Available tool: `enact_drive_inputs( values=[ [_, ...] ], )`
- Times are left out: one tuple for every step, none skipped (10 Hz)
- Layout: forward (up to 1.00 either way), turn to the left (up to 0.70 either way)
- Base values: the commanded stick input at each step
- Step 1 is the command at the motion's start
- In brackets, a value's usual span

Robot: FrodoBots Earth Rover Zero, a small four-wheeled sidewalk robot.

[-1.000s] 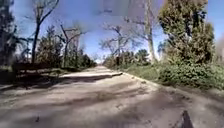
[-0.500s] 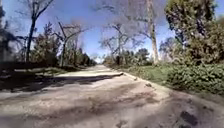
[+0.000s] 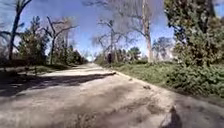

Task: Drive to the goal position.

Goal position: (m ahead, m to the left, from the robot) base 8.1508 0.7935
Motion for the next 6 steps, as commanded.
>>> enact_drive_inputs(
  values=[
    [1.00,0.00],
    [1.00,0.00],
    [1.00,0.00],
    [1.00,0.00],
    [1.00,0.00],
    [1.00,0.00]
  ],
)
